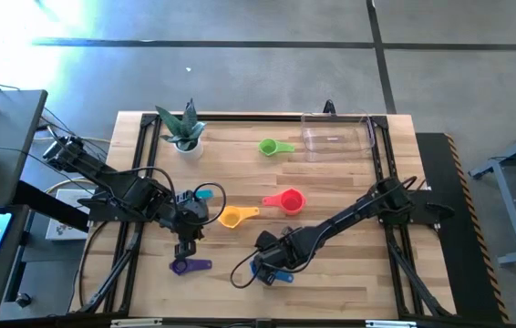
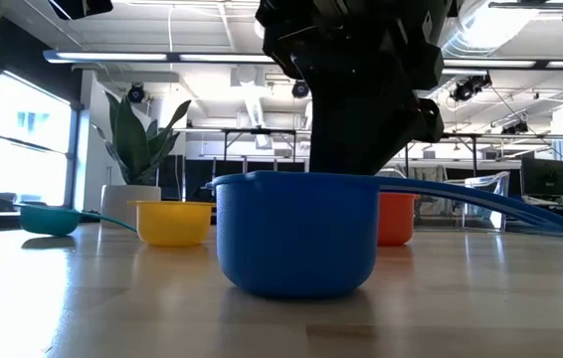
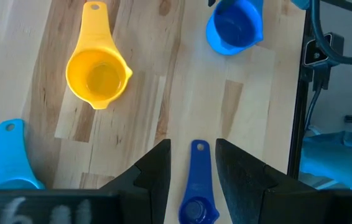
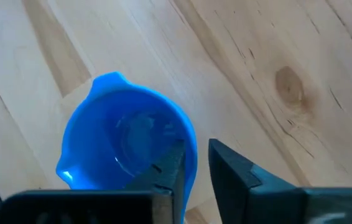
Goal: Nest measuring cups in basket
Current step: Stack the blue measuring cup on top of the red measuring cup
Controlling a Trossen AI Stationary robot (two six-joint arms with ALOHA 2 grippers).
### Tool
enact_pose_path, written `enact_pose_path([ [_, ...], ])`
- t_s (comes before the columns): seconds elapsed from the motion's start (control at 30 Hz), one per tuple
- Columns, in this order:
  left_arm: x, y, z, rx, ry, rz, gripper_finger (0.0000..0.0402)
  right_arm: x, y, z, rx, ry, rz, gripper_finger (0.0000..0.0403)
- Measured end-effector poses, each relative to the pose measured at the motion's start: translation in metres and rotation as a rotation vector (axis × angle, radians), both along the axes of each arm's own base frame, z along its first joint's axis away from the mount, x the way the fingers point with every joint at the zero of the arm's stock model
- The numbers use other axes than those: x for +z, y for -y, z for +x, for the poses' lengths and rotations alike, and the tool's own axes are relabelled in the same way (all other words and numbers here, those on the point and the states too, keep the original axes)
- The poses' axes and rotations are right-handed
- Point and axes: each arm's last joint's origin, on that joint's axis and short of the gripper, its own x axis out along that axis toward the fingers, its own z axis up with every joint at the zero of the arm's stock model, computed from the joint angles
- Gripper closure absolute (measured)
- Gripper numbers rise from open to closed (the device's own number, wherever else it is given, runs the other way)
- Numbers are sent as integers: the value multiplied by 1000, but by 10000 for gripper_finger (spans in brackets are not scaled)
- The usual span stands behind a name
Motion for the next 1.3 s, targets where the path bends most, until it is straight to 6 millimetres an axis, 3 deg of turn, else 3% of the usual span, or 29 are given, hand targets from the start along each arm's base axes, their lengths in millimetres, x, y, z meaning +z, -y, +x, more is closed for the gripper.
enact_pose_path([
  [0.3,0,0,0,7,9,9,286,-6,0,-1,-15,-35,17,396],
  [0.63,0,-1,1,14,17,21,286,0,0,-3,-67,-44,59,400],
  [1.3,1,-1,1,27,31,44,286,83,15,-28,-128,136,66,402],
])
